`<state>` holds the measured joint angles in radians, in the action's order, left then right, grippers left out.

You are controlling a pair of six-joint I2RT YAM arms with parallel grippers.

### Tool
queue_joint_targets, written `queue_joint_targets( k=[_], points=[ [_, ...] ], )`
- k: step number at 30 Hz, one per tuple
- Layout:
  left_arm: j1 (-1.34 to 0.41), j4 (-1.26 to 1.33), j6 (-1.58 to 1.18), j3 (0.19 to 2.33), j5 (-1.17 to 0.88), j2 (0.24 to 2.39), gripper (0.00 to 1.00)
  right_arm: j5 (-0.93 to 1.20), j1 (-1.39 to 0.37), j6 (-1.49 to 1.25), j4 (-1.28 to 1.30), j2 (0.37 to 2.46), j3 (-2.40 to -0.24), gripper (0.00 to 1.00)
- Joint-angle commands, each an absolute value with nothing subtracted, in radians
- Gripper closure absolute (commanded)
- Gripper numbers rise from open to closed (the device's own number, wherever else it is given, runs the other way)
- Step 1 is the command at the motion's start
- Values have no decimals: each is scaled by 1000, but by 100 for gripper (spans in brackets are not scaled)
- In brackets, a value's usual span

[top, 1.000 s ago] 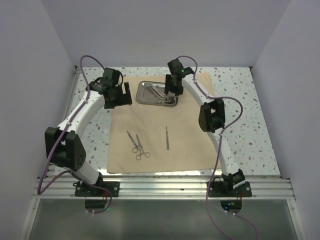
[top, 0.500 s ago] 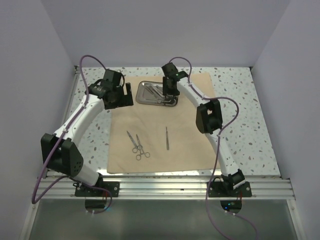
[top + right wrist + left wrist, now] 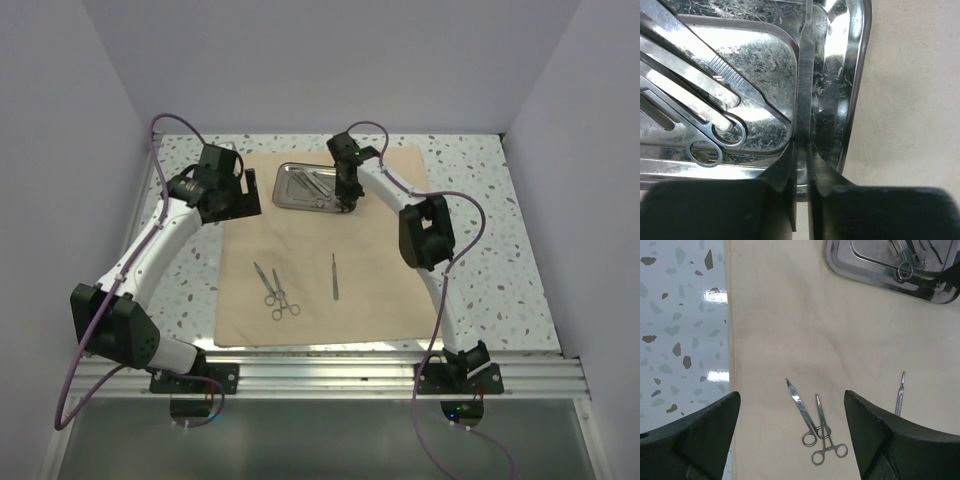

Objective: Open and lay out the surgical kit
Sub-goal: Adjust the medical item in the container, then pick up the medical item from the container.

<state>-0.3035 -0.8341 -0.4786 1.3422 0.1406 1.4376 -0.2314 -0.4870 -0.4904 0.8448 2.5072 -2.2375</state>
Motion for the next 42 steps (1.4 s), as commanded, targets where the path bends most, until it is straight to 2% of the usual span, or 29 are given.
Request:
queue_joint_targets(
  k=[1, 7, 15, 21, 24, 26, 38, 42],
  points=[
    [-302, -836, -466, 1345, 161, 1404, 11, -158, -486, -515, 972, 2606, -2166, 100],
    [-304, -835, -463, 1348, 160, 1404, 12, -127, -485, -503, 986, 2577, -2178, 100],
    [-302, -808, -463, 1364, 135, 1413, 12, -92, -485, -508, 1049, 2415, -2302, 100],
    [-302, -778, -462, 1382, 106, 1445, 12, -77, -485, -531, 1054, 2301, -2289, 100],
    [-304, -761, -462, 1384, 83, 1459, 12, -100, -485, -526, 1055, 2316, -2296, 48],
    [-304, -758, -462, 1384, 71, 1465, 13, -110, -483, -528, 1055, 2353, -2322, 39],
    [-307, -791, -433, 1333, 84, 1440, 13, -170, -463, -569, 1017, 2588, -2503, 41],
    [-307, -807, -410, 1331, 107, 1431, 12, -187, -459, -584, 1009, 2617, -2502, 43]
  ],
)
